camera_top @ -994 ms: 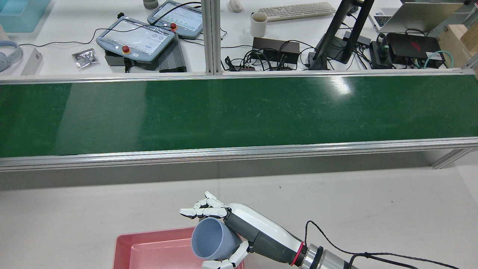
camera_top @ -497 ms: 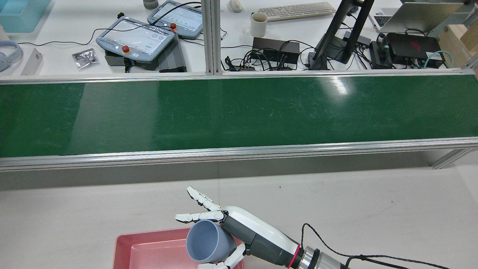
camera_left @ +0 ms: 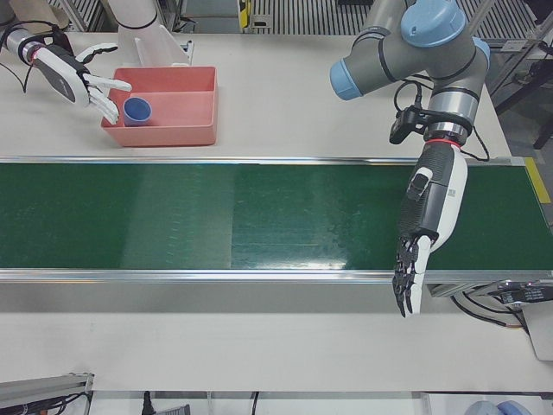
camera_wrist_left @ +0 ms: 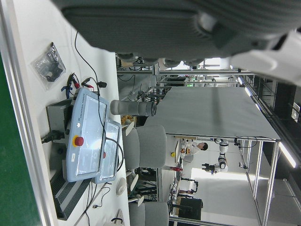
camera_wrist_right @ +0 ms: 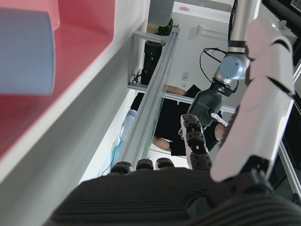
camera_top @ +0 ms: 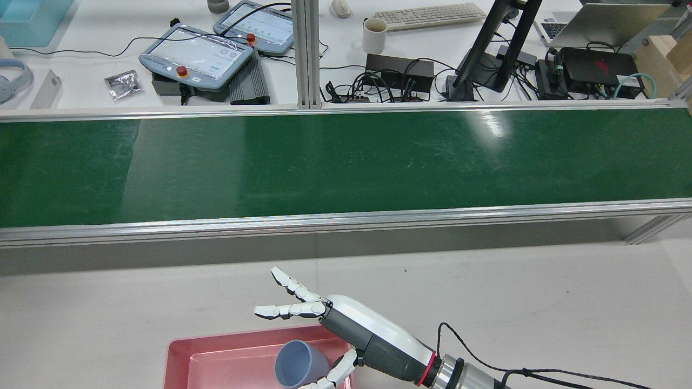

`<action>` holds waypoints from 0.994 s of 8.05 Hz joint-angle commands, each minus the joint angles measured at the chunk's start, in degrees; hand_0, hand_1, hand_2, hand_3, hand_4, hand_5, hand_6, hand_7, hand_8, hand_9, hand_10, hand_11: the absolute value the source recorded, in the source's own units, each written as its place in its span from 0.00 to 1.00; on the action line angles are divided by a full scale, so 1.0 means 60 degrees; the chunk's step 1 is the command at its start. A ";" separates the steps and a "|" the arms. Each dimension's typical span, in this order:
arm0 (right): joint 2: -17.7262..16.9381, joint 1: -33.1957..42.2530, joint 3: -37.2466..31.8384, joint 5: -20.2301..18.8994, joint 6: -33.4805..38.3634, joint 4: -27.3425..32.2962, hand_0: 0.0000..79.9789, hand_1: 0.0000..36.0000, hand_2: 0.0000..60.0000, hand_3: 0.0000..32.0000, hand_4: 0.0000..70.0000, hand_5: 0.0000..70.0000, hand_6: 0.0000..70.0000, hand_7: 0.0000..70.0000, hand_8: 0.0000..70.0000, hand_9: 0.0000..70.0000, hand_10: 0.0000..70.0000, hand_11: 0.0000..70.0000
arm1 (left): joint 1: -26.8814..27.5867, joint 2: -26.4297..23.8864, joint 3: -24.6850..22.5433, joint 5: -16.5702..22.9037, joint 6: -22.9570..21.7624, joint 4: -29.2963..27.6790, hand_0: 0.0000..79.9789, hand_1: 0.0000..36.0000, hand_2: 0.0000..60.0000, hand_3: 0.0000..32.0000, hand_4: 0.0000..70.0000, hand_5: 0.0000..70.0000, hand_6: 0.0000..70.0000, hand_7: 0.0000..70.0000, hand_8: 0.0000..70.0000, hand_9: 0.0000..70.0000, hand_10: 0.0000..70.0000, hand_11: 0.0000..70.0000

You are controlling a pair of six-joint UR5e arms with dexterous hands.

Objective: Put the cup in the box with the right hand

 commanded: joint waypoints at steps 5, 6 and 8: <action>-0.1765 0.8795 -0.2004 0.0005 0.3424 -0.0103 0.59 0.50 0.33 0.00 0.09 0.05 0.08 0.35 0.00 0.07 0.00 0.00 | 0.0000 0.0000 0.0000 0.0000 0.0000 0.0000 0.00 0.00 0.00 0.00 0.00 0.00 0.00 0.00 0.00 0.00 0.00 0.00; -0.2018 1.0157 -0.2828 -0.0941 0.3504 -0.0073 0.59 0.48 0.32 0.00 0.13 0.05 0.07 0.26 0.00 0.04 0.00 0.00 | 0.0000 0.0000 0.0000 0.0000 0.0000 0.0000 0.00 0.00 0.00 0.00 0.00 0.00 0.00 0.00 0.00 0.00 0.00 0.00; -0.2079 1.1515 -0.4456 -0.1726 0.3839 0.0553 0.59 0.48 0.27 0.00 0.00 0.05 0.03 0.05 0.00 0.00 0.00 0.00 | 0.0000 0.0000 0.0000 0.0000 0.0000 0.0000 0.00 0.00 0.00 0.00 0.00 0.00 0.00 0.00 0.00 0.00 0.00 0.00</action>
